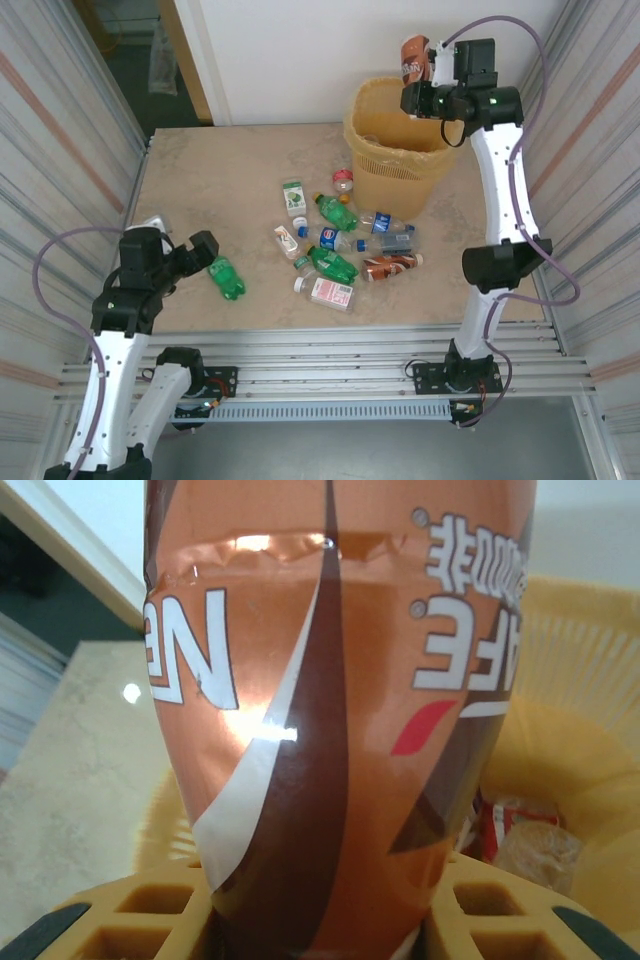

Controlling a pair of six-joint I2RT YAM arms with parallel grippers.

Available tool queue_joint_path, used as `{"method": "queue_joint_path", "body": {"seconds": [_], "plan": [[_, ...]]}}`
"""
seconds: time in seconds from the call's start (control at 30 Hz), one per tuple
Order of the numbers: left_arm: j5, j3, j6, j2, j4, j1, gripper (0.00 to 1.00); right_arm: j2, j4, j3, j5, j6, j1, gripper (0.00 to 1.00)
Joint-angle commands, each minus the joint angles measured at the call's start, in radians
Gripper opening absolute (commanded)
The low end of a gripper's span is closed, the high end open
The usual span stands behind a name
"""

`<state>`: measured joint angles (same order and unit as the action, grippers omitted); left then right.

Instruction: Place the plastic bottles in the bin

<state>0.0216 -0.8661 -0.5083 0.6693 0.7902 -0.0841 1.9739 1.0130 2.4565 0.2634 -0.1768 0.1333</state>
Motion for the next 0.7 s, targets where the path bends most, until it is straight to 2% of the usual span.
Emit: {"method": "queue_joint_path", "body": {"seconds": [0.0, 0.3, 0.67], "plan": [[-0.025, 0.025, 0.016, 0.015, 0.015, 0.01, 0.99, 0.041, 0.06, 0.038, 0.036, 0.042, -0.02, 0.22], [-0.025, 0.073, 0.018, 0.073, -0.006, 0.01, 0.99, 0.138, 0.081, 0.038, -0.014, 0.086, -0.023, 0.27], [0.004, 0.125, 0.007, 0.154, -0.073, 0.01, 0.99, 0.195, 0.118, 0.033, -0.09, 0.125, 0.008, 0.43]]}}
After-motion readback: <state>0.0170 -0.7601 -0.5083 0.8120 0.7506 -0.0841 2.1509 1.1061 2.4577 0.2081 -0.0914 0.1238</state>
